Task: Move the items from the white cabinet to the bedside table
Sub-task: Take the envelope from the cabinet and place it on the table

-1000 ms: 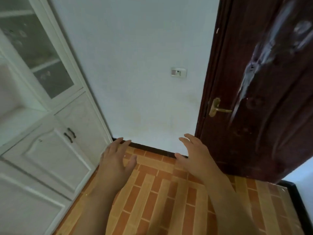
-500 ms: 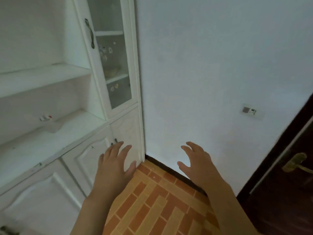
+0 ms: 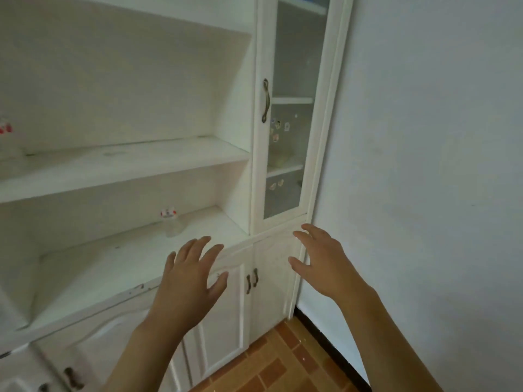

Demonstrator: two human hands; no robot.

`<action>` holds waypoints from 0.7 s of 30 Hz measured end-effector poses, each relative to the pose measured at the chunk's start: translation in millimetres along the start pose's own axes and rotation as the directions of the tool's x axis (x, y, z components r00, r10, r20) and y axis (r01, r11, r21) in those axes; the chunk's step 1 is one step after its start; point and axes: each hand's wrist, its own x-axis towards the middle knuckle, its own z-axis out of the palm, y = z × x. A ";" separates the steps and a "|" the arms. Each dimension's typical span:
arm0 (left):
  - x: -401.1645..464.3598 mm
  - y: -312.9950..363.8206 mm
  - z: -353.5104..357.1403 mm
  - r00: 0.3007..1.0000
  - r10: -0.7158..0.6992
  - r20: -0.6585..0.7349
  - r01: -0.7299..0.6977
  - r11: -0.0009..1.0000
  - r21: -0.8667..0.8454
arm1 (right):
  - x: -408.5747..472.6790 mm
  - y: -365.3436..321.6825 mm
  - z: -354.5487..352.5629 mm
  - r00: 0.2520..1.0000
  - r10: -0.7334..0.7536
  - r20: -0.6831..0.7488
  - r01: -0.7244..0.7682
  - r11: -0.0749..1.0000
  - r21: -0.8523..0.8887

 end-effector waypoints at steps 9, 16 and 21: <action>117.4 5.9 33.4 0.997 -0.038 -0.068 0.040 0.999 0.034 | 141.1 51.8 -4.6 0.988 -0.149 -0.044 0.149 0.989 -0.007; 222.4 25.3 59.1 0.990 -0.065 -0.127 0.067 0.998 0.018 | 256.0 98.3 -19.5 0.956 -0.288 -0.059 0.288 0.958 -0.005; 275.3 30.5 58.9 0.984 -0.053 -0.168 0.065 0.996 0.065 | 321.9 107.7 -40.0 0.920 -0.385 -0.075 0.378 0.921 -0.097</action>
